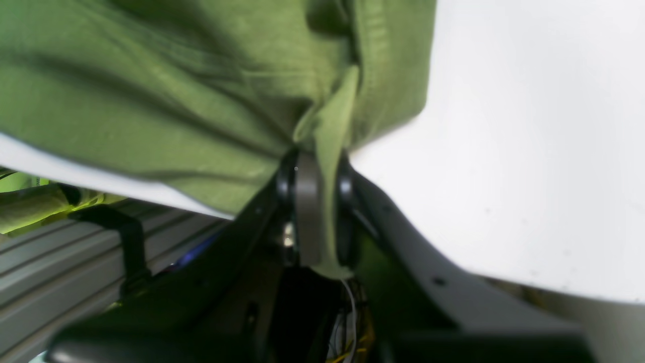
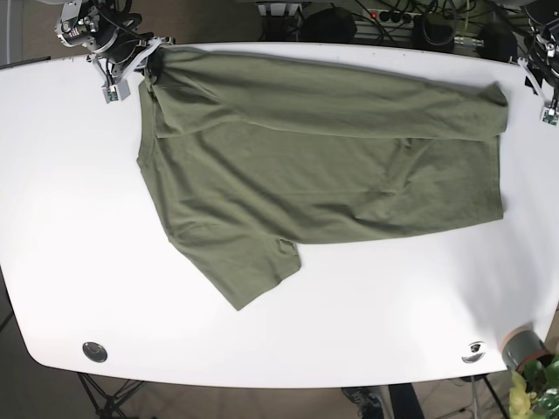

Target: Fold the T-shirt properly

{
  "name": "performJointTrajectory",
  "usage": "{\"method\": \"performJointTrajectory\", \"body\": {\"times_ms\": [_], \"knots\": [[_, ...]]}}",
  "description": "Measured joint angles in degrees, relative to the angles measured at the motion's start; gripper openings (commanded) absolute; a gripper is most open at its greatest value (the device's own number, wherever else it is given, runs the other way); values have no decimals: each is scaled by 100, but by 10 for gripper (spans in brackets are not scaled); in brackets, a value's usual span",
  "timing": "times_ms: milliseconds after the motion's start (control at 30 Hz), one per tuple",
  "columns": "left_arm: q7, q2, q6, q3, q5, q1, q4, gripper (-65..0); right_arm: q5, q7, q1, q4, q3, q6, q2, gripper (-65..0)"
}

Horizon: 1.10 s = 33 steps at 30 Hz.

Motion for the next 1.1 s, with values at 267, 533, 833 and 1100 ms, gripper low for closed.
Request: {"method": "performJointTrajectory", "body": {"times_ms": [267, 533, 833, 1100], "knots": [[24, 258, 0, -15, -83, -221, -2, -422, 0, 7, 2, 0, 0, -39, -2, -403], [-48, 645, 0, 2, -160, -896, -2, -251, -20, 153, 205, 0, 2, -44, -15, -198], [-28, 782, 0, 9, -138, -1475, -13, -253, -26, 87, 688, 0, 326, -59, 33, -198], [7, 778, 0, 129, -101, -1891, -28, -253, -564, 85, 1539, -17, 264, -61, 15, -198]]}}
